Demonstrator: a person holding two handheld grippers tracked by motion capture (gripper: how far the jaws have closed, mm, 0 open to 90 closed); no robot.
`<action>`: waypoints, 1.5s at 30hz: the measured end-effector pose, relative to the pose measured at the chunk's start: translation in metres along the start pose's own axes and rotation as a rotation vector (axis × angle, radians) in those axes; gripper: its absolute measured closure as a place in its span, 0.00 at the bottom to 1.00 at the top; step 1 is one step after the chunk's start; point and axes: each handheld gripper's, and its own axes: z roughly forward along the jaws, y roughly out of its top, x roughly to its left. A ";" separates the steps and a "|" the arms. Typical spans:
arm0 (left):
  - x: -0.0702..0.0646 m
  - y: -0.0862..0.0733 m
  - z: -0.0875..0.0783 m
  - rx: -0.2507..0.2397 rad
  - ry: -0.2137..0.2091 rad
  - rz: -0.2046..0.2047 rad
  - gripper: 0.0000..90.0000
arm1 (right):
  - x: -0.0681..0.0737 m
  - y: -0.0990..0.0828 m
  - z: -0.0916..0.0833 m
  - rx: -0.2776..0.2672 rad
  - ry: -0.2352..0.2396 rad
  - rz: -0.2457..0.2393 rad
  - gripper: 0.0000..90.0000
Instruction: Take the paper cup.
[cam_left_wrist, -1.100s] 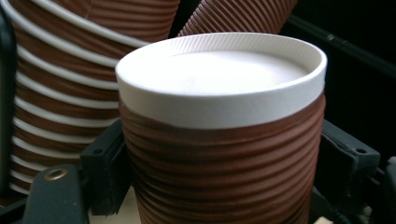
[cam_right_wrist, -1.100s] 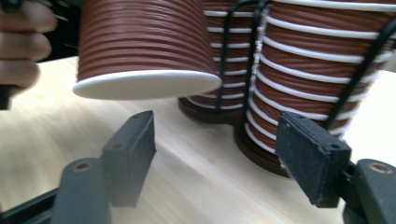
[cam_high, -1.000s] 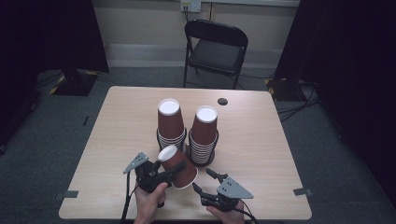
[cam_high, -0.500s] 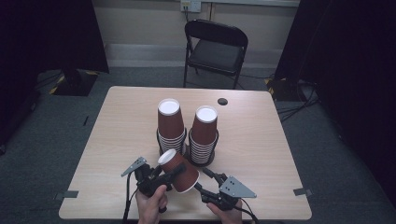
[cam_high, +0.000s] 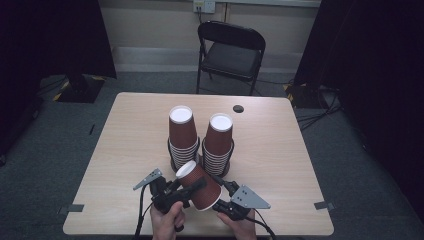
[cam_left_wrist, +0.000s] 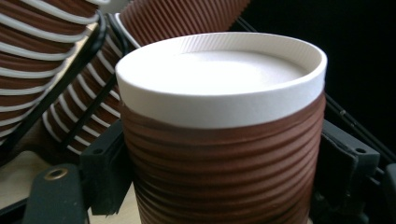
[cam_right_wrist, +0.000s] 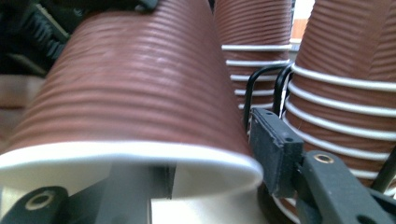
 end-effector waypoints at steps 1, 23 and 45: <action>-0.001 -0.001 0.001 0.006 -0.002 0.008 0.21 | -0.001 0.001 0.001 -0.009 0.002 0.002 0.63; 0.003 0.004 0.008 0.050 -0.025 0.058 0.14 | -0.001 -0.001 -0.002 -0.050 -0.021 -0.010 0.90; 0.018 0.023 -0.001 -0.031 0.117 0.292 0.17 | -0.003 -0.002 -0.003 0.038 -0.032 0.016 0.96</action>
